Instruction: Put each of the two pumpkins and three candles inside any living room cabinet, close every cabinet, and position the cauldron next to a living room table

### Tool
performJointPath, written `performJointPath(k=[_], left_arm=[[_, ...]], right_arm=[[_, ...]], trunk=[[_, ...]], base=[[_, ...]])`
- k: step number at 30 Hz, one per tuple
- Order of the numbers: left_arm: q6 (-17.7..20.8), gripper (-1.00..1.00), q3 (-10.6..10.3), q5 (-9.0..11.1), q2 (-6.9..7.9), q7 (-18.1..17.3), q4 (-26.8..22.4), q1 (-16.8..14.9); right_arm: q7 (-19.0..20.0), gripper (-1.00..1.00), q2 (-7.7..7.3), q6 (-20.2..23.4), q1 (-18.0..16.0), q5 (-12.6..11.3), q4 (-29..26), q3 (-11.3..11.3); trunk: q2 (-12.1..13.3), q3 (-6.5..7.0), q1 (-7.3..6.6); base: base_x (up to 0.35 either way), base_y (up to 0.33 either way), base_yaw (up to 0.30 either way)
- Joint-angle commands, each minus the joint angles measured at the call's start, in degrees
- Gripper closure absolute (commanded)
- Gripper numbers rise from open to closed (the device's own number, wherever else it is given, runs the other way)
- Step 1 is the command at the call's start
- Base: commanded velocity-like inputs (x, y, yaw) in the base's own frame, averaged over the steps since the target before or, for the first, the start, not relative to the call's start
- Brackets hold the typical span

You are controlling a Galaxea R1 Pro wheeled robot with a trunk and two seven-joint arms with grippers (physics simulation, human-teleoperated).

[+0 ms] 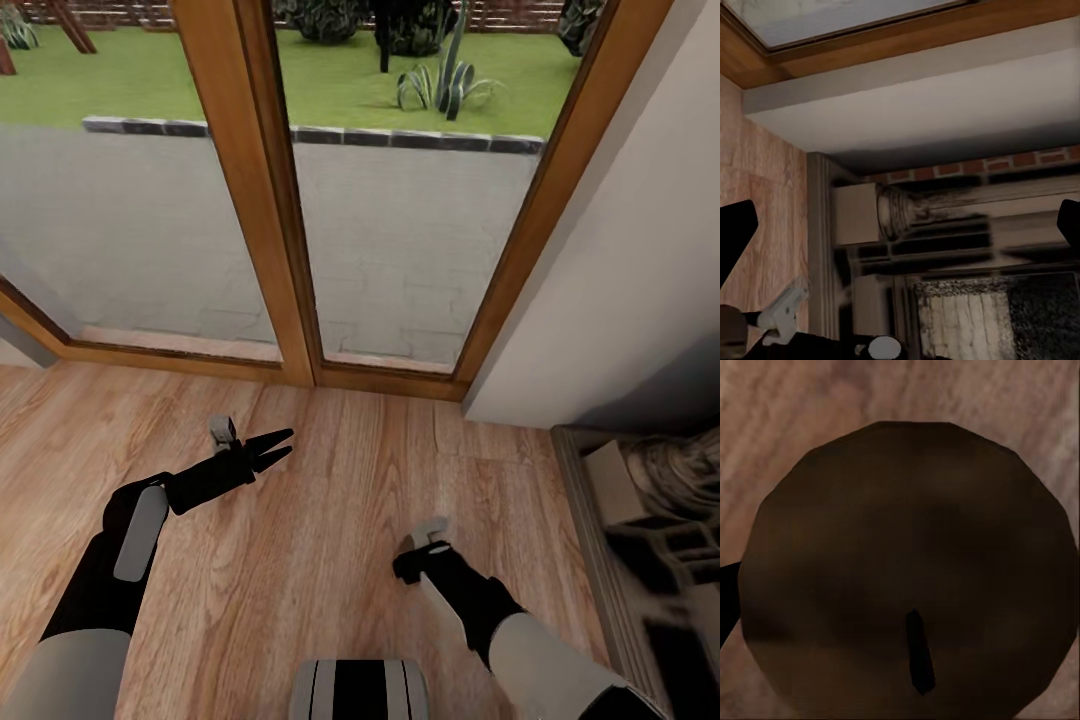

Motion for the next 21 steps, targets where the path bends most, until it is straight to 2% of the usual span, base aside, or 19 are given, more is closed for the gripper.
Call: performJointPath(k=[1,2,5,9,21], left_arm=[[0.00,-1.00,0.00,-0.03,-0.01,0.03,0.00,0.00],[-0.01,-1.00,-0.01,-0.07,-0.03,0.05,0.00,0.00],[-0.06,-1.00,-0.02,-0.09,-0.07,0.06,0.00,0.00],[-0.09,-1.00,-0.03,-0.15,-0.08,0.06,0.00,0.00],[-0.09,-1.00,0.01,-0.18,0.00,0.26,-0.08,0.00]], right_arm=[[0.07,1.00,-0.74,0.73,0.02,-0.97,-1.51,-0.01],[0.07,1.00,-1.41,1.25,0.02,-2.18,-2.70,-0.02],[0.07,1.00,-1.92,2.93,0.02,-4.48,-3.51,-0.03],[0.22,1.00,-2.60,5.48,0.02,-5.05,-4.86,-0.05],[0.24,1.00,-2.48,5.95,0.02,-5.05,-5.26,-0.16]], trunk=[[0.00,0.00,0.00],[0.00,0.00,0.00],[0.00,0.00,0.00],[0.00,0.00,0.00],[0.00,0.00,0.00]], base=[[0.000,0.000,0.000],[0.000,0.000,0.000],[0.000,0.000,0.000],[0.000,0.000,0.000],[0.000,0.000,0.000]])
